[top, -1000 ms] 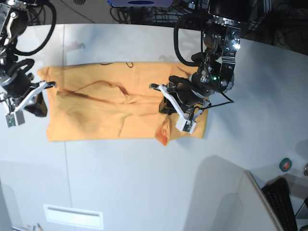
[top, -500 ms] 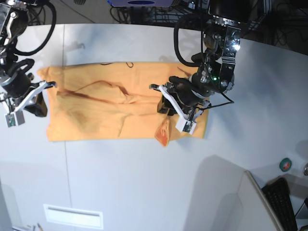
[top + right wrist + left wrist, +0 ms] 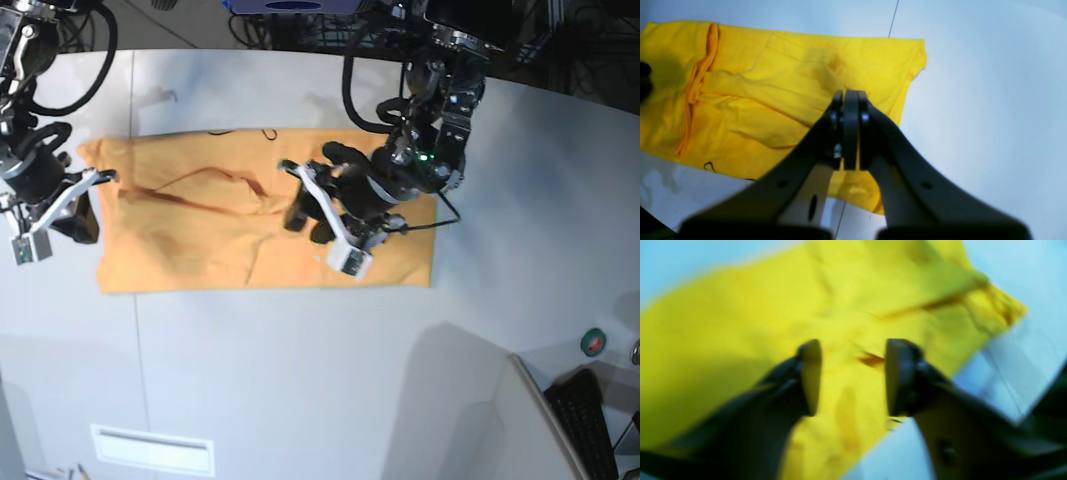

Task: Layout the t-shirt on the table in an organized manner, then fold the t-shirt properly
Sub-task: 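Carry the strip end with the left gripper toward the right gripper, folding it, then grasp the folded shirt's ends with both grippers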

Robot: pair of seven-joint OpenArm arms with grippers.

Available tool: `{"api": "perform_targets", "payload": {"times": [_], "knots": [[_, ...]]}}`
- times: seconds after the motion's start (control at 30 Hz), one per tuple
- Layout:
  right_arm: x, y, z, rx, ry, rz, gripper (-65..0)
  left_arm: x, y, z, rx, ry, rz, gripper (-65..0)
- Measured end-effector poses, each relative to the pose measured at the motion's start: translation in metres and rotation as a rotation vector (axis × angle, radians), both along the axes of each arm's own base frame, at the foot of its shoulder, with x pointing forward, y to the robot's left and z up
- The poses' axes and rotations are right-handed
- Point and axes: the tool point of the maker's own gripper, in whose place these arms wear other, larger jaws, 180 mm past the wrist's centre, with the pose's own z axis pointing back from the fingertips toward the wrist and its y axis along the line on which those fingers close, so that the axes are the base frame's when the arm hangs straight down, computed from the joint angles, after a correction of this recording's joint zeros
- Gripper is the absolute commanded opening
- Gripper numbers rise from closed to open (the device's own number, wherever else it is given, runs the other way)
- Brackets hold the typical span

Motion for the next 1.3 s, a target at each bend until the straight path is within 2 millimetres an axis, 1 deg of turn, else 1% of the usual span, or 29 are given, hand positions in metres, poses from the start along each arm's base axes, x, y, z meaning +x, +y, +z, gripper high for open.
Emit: {"api": "perform_targets", "payload": {"times": [0.03, 0.07, 0.13, 0.17, 0.23, 0.27, 0.33, 0.4, 0.47, 0.5, 0.57, 0.63, 0.67, 0.73, 0.8, 0.87, 0.9, 0.97, 1.03, 1.07, 1.13, 1.2, 1.3], "knots": [[-0.001, -0.006, 0.001, 0.003, -0.004, -0.021, -65.0, 0.003, 0.017, 0.001, 0.007, -0.005, 0.050, -59.6], [-0.001, -0.015, 0.003, 0.001, -0.011, -0.053, -65.0, 0.004, 0.035, 0.000, 0.014, -0.003, 0.101, -65.0], [0.001, -0.034, -0.001, 0.011, -0.009, -0.114, -65.0, 0.003, 0.069, -0.009, 0.039, 0.029, 0.194, -65.0], [0.003, -0.040, -0.007, 0.027, 0.003, -0.143, -65.0, 0.002, 0.085, -0.015, 0.057, 0.044, 0.236, -65.0], [0.003, -0.046, -0.027, 0.077, 0.077, -0.179, -65.0, 0.005, 0.116, -0.027, 0.073, 0.074, 0.322, -65.0], [0.002, -0.051, -0.036, 0.095, 0.122, -0.197, -58.1, 0.006, 0.127, -0.034, 0.085, 0.090, 0.343, -65.0], [0.002, -0.067, -0.047, 0.159, 0.165, -0.278, -44.9, 0.005, 0.144, -0.041, 0.092, 0.113, 0.372, -65.0], [0.003, -0.077, -0.055, 0.254, 0.175, -0.316, -35.1, 0.002, 0.165, -0.042, 0.118, 0.117, 0.408, -65.0], [-0.001, -0.078, -0.066, 0.342, 0.200, -0.305, -28.7, 0.000, 0.186, -0.040, 0.120, 0.113, 0.463, -65.0], [-0.003, -0.080, -0.075, 0.371, 0.232, -0.312, -27.2, 0.000, 0.198, -0.038, 0.123, 0.110, 0.495, -65.0], [-0.005, -0.085, -0.089, 0.436, 0.291, -0.320, -27.5, -0.003, 0.222, -0.036, 0.140, 0.099, 0.517, -65.0], [0.001, -0.094, -0.096, 0.496, 0.312, -0.344, -27.5, -0.008, 0.245, -0.038, 0.155, 0.099, 0.522, -65.0], [0.004, -0.097, -0.099, 0.526, 0.317, -0.356, -27.3, -0.012, 0.253, -0.040, 0.152, 0.107, 0.519, -65.0], [0.007, -0.096, -0.107, 0.575, 0.346, -0.368, -27.0, -0.020, 0.261, -0.048, 0.145, 0.129, 0.514, -65.0], [0.010, -0.086, -0.114, 0.620, 0.376, -0.366, -26.9, -0.026, 0.264, -0.054, 0.147, 0.132, 0.503, -65.0], [0.012, -0.080, -0.116, 0.642, 0.394, -0.358, -26.9, -0.020, 0.255, -0.055, 0.107, 0.067, 0.494, -65.0], [0.013, -0.078, -0.116, 0.648, 0.392, -0.358, -26.9, -0.020, 0.251, -0.058, 0.092, 0.060, 0.491, -65.0], [0.014, -0.075, -0.117, 0.628, 0.404, -0.334, -26.9, -0.025, 0.242, -0.072, 0.077, 0.077, 0.472, -65.0], [0.012, -0.065, -0.122, 0.577, 0.453, -0.269, -26.9, -0.037, 0.233, -0.087, 0.059, 0.121, 0.462, -65.0], [0.012, -0.059, -0.124, 0.562, 0.470, -0.244, -26.9, -0.037, 0.231, -0.089, 0.039, 0.113, 0.470, -65.0], [0.011, -0.046, -0.128, 0.552, 0.494, -0.204, -26.9, -0.034, 0.229, -0.090, 0.034, 0.109, 0.464, -65.0], [0.012, -0.035, -0.129, 0.568, 0.490, -0.188, -26.9, -0.025, 0.222, -0.090, 0.030, 0.098, 0.442, -65.0], [0.011, -0.030, -0.130, 0.573, 0.491, -0.179, -26.7, -0.014, 0.205, -0.091, 0.016, 0.094, 0.399, -65.0]]}}
